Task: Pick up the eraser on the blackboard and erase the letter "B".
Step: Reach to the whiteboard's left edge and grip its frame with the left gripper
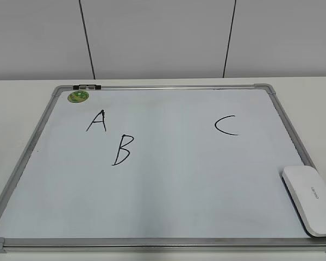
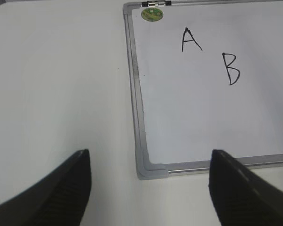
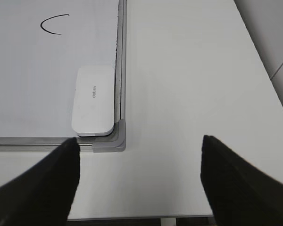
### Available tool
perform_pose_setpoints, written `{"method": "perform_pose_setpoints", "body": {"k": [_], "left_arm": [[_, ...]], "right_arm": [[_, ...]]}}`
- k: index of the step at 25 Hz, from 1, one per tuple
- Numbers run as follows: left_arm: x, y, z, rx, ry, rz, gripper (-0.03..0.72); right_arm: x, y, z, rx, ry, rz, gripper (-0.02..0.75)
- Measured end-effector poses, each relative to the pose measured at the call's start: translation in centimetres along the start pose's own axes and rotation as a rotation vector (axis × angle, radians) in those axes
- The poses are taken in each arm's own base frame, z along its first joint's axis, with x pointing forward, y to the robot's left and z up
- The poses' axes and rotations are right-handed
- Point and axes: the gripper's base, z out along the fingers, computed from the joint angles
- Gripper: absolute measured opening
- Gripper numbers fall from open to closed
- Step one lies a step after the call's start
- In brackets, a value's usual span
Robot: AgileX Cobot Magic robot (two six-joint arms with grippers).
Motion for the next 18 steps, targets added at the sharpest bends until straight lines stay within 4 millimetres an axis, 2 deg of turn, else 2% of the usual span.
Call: {"method": "perform_pose_setpoints", "body": {"k": [10, 18], "left_arm": [[-5.3, 0.7, 6.9, -0.004, 0.17, -0.042, 0.584], [-7.3, 1.4, 13.8, 0.005, 0.344, -0.05, 0.583]], "right_arm": [[0.0, 0.0, 0.0, 0.0, 0.0, 0.0, 0.592], [0.0, 0.0, 0.0, 0.0, 0.0, 0.0, 0.592]]}}
